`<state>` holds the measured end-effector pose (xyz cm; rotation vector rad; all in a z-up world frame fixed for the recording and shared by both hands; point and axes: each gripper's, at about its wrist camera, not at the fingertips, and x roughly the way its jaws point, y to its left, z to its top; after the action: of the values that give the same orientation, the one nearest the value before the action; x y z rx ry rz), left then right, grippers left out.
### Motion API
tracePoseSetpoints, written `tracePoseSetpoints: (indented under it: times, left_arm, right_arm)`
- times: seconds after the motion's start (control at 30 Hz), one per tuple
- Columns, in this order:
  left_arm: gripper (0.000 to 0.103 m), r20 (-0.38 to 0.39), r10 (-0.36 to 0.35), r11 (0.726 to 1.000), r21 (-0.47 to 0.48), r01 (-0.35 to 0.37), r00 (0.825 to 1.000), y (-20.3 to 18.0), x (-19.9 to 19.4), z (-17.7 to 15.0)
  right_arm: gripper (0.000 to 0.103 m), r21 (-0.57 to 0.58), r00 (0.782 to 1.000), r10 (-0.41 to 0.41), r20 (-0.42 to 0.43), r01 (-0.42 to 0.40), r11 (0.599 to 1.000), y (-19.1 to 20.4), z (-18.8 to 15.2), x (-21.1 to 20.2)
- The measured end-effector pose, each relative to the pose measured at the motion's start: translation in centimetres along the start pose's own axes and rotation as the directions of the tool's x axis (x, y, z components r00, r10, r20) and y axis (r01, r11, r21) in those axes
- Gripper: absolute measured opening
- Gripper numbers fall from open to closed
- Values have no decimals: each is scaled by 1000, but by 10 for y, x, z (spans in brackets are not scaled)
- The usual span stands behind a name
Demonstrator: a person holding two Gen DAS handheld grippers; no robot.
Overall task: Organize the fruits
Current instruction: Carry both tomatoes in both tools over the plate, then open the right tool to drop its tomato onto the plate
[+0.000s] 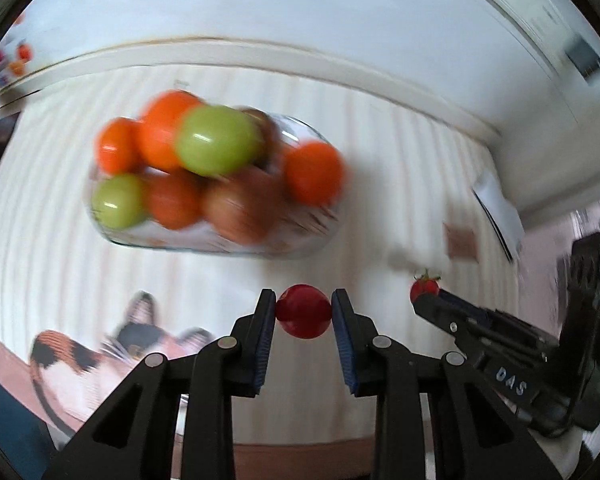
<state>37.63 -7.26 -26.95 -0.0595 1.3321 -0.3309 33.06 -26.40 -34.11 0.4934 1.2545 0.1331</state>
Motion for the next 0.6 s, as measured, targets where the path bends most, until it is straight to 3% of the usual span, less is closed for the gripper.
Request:
tracePoseSetpoints:
  times: [0.27,0.6]
  left_arm:
    - [26,-11,42,994,-105,-43,999,59,19,29]
    - [27,-72,54,989,-135,-64,996,74,55,30]
  right_arm:
    - [28,-141,1000,6,-25,-10,990,51,36,50]
    - [29,-174,997,-30,-71,17,985,67,50,88]
